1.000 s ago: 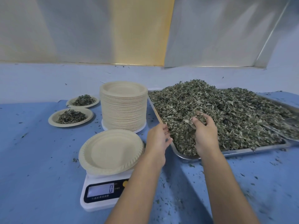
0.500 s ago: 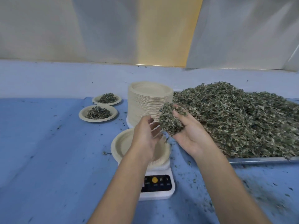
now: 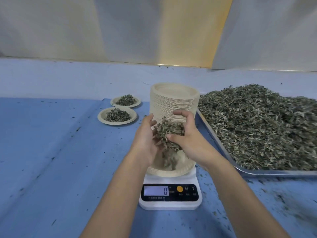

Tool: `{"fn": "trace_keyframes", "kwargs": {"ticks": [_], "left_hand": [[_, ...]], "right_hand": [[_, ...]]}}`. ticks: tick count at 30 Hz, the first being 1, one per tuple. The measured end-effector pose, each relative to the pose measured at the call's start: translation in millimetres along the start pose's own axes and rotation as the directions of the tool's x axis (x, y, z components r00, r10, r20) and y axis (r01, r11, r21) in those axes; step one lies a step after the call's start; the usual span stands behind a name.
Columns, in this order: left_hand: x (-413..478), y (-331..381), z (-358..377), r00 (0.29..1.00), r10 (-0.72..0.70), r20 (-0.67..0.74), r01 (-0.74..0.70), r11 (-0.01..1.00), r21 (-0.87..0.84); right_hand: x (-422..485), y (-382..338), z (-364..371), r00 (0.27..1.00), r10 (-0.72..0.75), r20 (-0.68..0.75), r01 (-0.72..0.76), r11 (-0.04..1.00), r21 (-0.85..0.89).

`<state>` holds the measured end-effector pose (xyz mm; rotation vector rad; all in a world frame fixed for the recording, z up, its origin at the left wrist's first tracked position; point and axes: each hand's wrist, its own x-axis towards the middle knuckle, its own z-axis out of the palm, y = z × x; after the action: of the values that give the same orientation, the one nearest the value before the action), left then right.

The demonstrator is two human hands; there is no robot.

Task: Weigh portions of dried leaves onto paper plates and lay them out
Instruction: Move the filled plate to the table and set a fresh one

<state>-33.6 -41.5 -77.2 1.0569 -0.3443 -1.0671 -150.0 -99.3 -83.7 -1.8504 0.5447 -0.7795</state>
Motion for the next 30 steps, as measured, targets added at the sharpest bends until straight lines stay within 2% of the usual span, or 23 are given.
{"fn": "trace_keyframes", "kwargs": {"ticks": [4,9,13,21,25,30], "left_hand": [[1.0,-4.4,4.6,0.999,0.015,0.038,-0.019,0.995,0.095],[1.7,-12.0,6.4,0.993,0.112,0.026,-0.115,0.956,0.270],[3.7,-13.3,3.5,0.987,0.156,-0.025,-0.145,0.959,0.243],[6.9,-8.1,-3.0,0.972,0.214,-0.095,-0.197,0.967,0.161],[6.3,-1.9,-6.7,0.968,0.225,-0.112,-0.214,0.971,0.104],[7.4,6.0,-12.9,0.959,0.241,-0.149,-0.230,0.969,0.091]], "right_hand": [[-0.9,2.5,8.9,1.000,-0.006,0.013,0.007,0.997,-0.071],[0.4,4.3,19.6,0.998,-0.068,0.009,0.069,0.979,-0.191],[0.9,5.4,19.7,0.996,-0.075,-0.050,0.062,0.973,-0.223],[-0.7,4.2,11.7,0.979,-0.173,-0.106,0.106,0.882,-0.460],[0.6,5.6,4.2,0.973,-0.154,-0.173,0.063,0.894,-0.444],[3.3,8.5,-3.6,0.976,0.011,-0.218,-0.076,0.953,-0.292]]}}
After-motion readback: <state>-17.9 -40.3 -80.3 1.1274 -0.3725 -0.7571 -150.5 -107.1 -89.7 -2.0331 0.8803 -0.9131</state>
